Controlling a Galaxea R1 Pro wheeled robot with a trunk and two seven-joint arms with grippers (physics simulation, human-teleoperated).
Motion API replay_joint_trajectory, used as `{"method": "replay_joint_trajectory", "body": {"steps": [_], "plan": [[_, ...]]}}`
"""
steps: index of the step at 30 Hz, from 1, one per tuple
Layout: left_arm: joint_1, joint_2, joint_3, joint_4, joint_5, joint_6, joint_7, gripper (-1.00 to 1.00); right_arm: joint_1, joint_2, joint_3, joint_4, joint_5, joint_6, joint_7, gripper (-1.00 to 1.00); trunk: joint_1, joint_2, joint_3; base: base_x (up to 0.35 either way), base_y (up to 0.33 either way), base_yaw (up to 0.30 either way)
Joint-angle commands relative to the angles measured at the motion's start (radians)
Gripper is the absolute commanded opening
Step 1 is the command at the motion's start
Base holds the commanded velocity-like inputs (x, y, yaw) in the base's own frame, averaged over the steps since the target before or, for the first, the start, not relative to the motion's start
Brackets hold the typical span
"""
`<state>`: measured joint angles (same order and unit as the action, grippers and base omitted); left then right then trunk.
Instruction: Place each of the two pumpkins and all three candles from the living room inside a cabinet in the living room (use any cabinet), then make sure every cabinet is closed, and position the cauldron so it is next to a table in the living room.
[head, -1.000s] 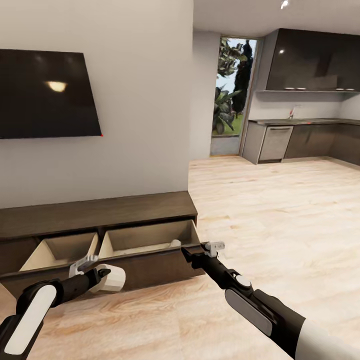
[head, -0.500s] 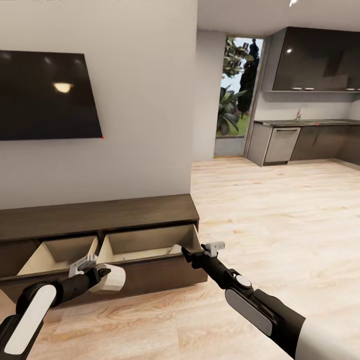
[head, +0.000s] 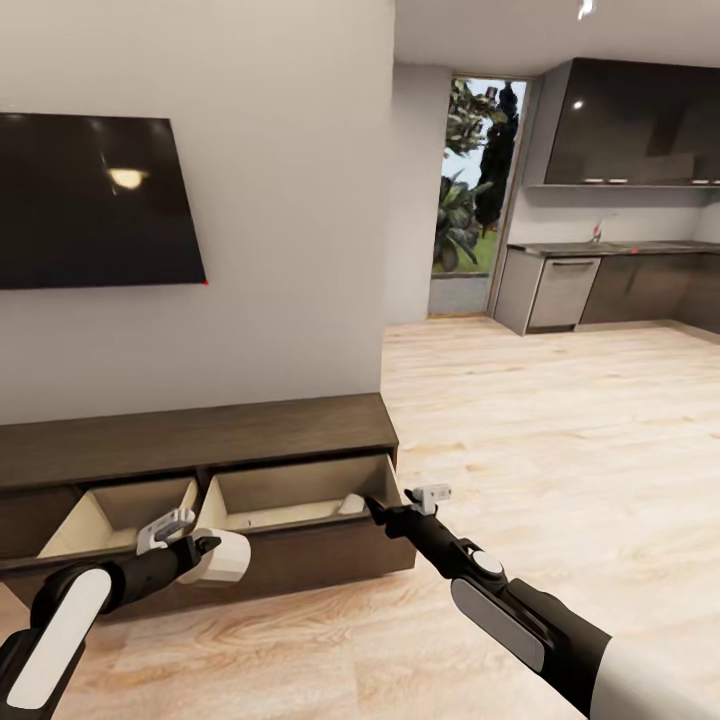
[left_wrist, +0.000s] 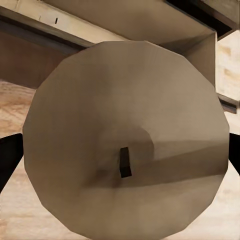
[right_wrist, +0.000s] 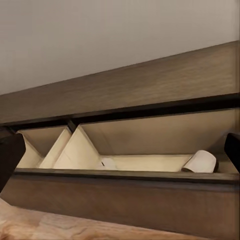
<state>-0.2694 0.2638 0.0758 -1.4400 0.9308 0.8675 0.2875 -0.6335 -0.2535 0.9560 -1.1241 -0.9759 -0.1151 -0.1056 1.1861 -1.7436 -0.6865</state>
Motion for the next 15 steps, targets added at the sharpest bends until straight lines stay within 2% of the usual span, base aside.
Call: {"method": "replay_joint_trajectory", "body": {"steps": [1, 7, 12, 15], "plan": [[-0.001, 0.000, 0.001, -0.001, 0.011, 0.004, 0.010, -1.00, -0.002, -0.001, 0.006, 0.002, -0.010, -0.006, -0.007, 1.00, -0.004, 0.007, 0.002, 0.000, 0.000, 0.000], [-0.001, 0.005, 0.005, -0.005, 0.012, 0.006, 0.009, -1.00, -0.002, -0.001, 0.004, 0.002, -0.012, 0.001, -0.025, 1.00, -0.027, 0.049, 0.021, 0.000, 0.000, 0.000], [0.000, 0.004, 0.022, -0.009, 0.013, 0.073, 0.004, -1.00, -0.002, -0.001, 0.004, -0.001, -0.013, 0.000, -0.040, 1.00, -0.046, 0.084, 0.037, 0.000, 0.000, 0.000], [-0.011, 0.001, 0.034, 0.004, 0.014, 0.091, 0.004, -1.00, -0.002, -0.003, 0.003, -0.011, -0.011, 0.000, -0.044, 1.00, -0.058, 0.105, 0.046, 0.000, 0.000, 0.000]]}}
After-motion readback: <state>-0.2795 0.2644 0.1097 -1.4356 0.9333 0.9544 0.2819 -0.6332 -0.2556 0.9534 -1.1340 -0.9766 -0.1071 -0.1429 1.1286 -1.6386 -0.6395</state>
